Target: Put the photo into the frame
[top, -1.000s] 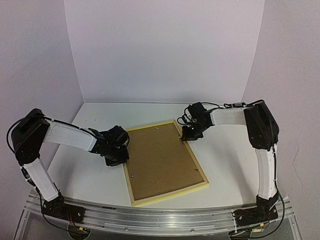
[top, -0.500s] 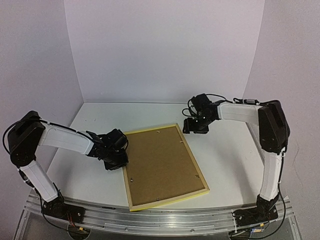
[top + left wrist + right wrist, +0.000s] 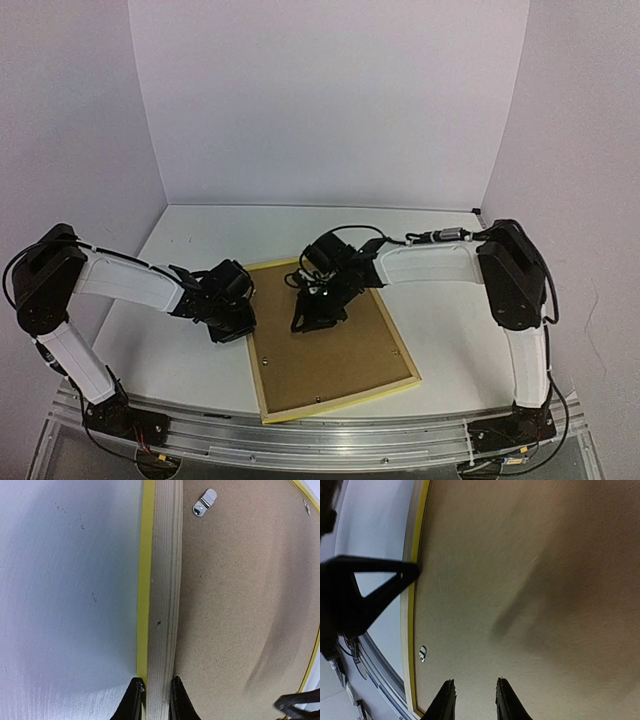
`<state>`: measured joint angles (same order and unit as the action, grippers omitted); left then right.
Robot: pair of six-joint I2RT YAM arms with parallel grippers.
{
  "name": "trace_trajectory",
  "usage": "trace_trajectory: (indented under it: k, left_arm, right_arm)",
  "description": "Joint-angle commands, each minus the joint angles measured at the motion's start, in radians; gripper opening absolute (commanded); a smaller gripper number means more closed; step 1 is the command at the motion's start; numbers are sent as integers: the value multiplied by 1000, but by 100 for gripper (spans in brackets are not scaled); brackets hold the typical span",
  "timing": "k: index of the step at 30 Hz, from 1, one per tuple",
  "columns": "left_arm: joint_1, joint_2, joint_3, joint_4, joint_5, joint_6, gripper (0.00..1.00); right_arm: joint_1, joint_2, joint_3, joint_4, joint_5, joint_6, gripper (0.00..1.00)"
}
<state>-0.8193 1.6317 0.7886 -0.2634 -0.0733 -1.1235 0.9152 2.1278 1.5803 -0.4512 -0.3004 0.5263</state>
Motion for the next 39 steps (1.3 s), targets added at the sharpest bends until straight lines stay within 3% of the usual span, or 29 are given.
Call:
trace_trajectory:
  k: [1,4,13,39]
  left_arm:
    - [-16,-11,-54,-28,139,-71,0]
    - [-15,-10,-58,-19,148,-73,0]
    - [-15,-32,-80,2,145,-81,0]
    - [-15,-10,-64,-9,137,-96,0]
  right_arm:
    - [33,46,57,14,-94,75,22]
    - [67,76,54,39,-114,105,14]
    - [103,132,44,77,-99,144,7]
    - [146,303,153,94,-213,147,2]
